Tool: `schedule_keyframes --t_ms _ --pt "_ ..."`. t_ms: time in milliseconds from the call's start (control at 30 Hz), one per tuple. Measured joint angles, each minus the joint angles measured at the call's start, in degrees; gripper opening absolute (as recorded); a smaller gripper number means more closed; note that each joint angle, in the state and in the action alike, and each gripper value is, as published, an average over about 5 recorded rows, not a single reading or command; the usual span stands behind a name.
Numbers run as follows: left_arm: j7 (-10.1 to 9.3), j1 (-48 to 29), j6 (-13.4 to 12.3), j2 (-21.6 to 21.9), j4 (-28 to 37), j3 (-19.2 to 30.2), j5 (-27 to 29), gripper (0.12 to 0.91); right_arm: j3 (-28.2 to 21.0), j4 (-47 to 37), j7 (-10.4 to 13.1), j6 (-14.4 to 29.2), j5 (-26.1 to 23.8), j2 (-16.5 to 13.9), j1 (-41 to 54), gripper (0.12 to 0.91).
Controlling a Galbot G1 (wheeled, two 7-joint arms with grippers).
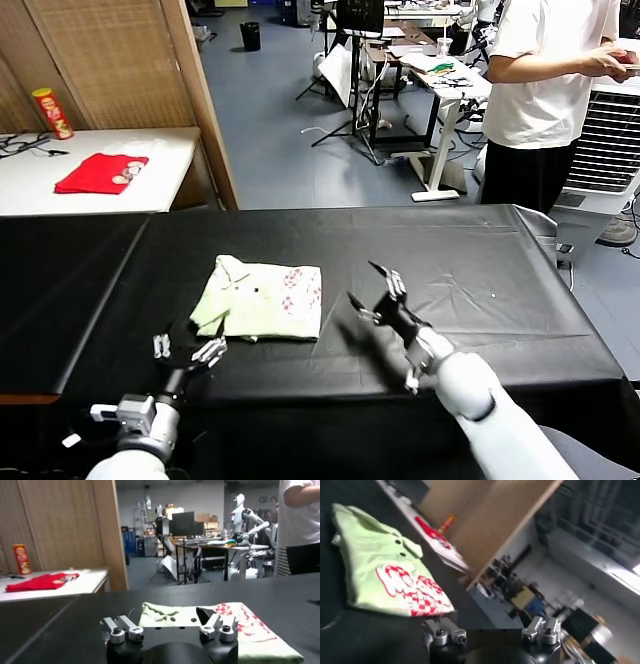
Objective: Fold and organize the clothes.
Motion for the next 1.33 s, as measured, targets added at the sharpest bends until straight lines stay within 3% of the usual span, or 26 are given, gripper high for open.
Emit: schedule_keyframes --t_ms 300,533,700,933,1067,1333 --pt "-1.13 3.9 0.67 2.85 -3.11 2.13 -1.52 0.798 13.14 20.47 9.59 -10.41 15.86 3.85 -26.24 0.798" --pt "-1.06 8.64 -0.4 4.54 -4.3 2.18 -3.08 0.798 18.34 31.84 15.54 -12.69 19.64 7.87 -40.63 0.798" --pt "-1.73 12.46 0.27 4.89 -6.24 0.87 -5.18 0.798 19.06 35.74 16.48 -13.94 21.34 9.17 -45.69 0.798" --pt "-4.91 17.26 5.33 3.91 -10.77 -1.13 -9.24 0.798 18.69 39.05 18.28 -20.0 25.13 9.38 -49.04 0.798" --pt "-4.96 18.72 6.05 3.77 -12.67 -2.47 -9.68 0.798 18.22 40.18 19.31 -23.03 26.59 9.29 -49.91 0.798" --pt "-4.66 19.56 5.93 3.8 -13.39 -4.43 -10.3 0.798 18.17 40.61 19.29 -23.64 26.71 9.32 -50.23 0.798"
